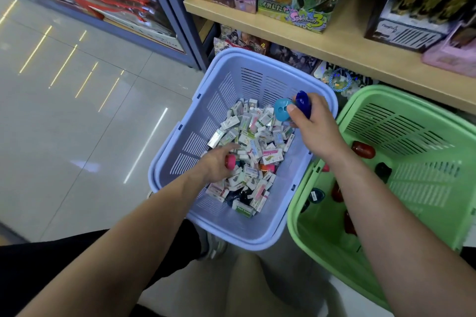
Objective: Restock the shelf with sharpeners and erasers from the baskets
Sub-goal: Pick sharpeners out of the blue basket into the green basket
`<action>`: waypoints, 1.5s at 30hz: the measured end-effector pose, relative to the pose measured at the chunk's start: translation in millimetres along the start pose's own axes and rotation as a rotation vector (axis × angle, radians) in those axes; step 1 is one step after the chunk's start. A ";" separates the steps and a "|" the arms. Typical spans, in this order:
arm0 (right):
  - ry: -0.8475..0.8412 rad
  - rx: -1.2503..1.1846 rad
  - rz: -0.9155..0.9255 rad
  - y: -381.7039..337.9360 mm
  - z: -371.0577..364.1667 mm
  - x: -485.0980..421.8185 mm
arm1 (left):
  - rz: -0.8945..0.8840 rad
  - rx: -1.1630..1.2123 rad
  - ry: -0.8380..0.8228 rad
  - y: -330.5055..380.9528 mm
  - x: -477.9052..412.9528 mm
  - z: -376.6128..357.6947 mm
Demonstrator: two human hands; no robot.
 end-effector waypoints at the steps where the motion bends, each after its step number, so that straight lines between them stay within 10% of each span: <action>1: 0.008 -0.002 -0.003 -4.0 -0.8 0.4 | 0.015 0.022 0.009 -1.5 -5.2 -2.7; 34: 0.031 0.219 0.011 -7.3 -10.9 -4.9 | -0.024 0.045 -0.119 -17.2 -26.1 -14.1; 45: -0.207 0.337 0.005 -8.4 -61.7 -30.7 | 0.016 0.181 -0.209 -29.9 -21.1 -21.4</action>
Point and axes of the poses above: each hand's wrist, its own x-axis away from the middle knuckle, its own z-axis out of the back of the hand, y = z × x, the point moved 7 cm from there along -x, towards the middle knuckle, and after that the axes turned 7 degrees about -y, right-handed, at the moved point
